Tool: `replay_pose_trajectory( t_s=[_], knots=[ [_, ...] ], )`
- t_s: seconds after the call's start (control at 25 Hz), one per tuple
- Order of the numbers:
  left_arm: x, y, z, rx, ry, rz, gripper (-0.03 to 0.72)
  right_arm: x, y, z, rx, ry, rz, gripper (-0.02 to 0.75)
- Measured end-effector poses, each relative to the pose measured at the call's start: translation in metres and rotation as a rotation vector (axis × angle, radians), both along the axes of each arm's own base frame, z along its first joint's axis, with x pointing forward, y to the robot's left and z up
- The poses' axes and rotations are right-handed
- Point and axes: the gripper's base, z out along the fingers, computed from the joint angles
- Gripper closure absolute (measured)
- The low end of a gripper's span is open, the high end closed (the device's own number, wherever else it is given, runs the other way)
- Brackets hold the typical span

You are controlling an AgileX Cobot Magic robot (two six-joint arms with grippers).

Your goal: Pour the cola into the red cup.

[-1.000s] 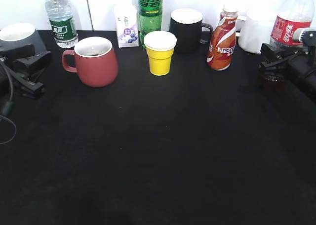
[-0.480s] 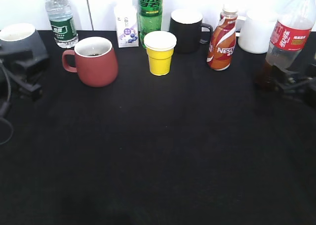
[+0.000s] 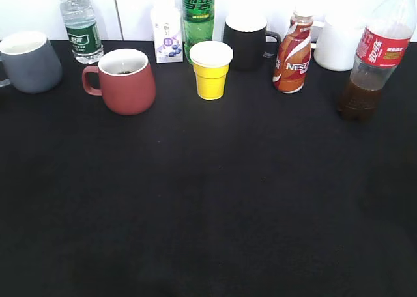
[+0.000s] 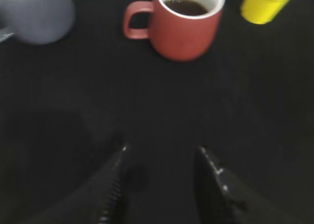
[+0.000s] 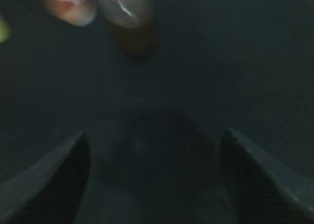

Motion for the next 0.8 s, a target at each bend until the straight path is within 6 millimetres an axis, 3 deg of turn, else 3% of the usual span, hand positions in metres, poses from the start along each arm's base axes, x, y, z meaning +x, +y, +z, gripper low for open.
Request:
replay_pose_trajectory(
  t_s=[0.04, 0.12, 0.16, 0.2, 0.24, 0.32, 0.4, 0.64, 0.8],
  knots=[
    [-0.024, 0.008, 0.012, -0.005, -0.018, 0.001, 0.363, -0.012, 0.001, 0.002, 0.002, -0.004, 0.011, 0.124],
    [-0.076, 0.027, 0.032, -0.018, -0.098, -0.009, 0.363, -0.068, 0.002, 0.000, -0.001, 0.037, 0.052, 0.130],
    [-0.098, 0.035, 0.036, -0.014, -0.139, -0.021, 0.363, -0.076, 0.002, -0.001, -0.003, 0.042, 0.057, 0.134],
    [-0.130, 0.046, 0.031, -0.016, -0.191, -0.032, 0.363, -0.102, 0.000, -0.007, -0.026, 0.025, 0.059, 0.143],
    [-0.139, 0.049, 0.027, -0.015, -0.203, -0.036, 0.363, -0.107, -0.001, -0.010, -0.038, 0.017, 0.055, 0.143],
    [-0.169, 0.060, -0.002, 0.010, -0.222, -0.058, 0.363, -0.126, -0.006, -0.018, -0.089, -0.077, 0.022, 0.143],
    [-0.180, 0.063, -0.013, -0.006, -0.287, -0.066, 0.363, -0.128, -0.009, -0.021, -0.114, -0.115, 0.003, 0.143],
    [-0.179, 0.062, -0.017, -0.002, -0.298, -0.080, 0.371, -0.125, -0.010, -0.023, -0.102, -0.136, -0.023, 0.146],
    [-0.179, 0.062, -0.017, -0.001, -0.299, -0.080, 0.432, -0.125, -0.010, -0.022, -0.101, -0.137, -0.025, 0.146]
  ],
)
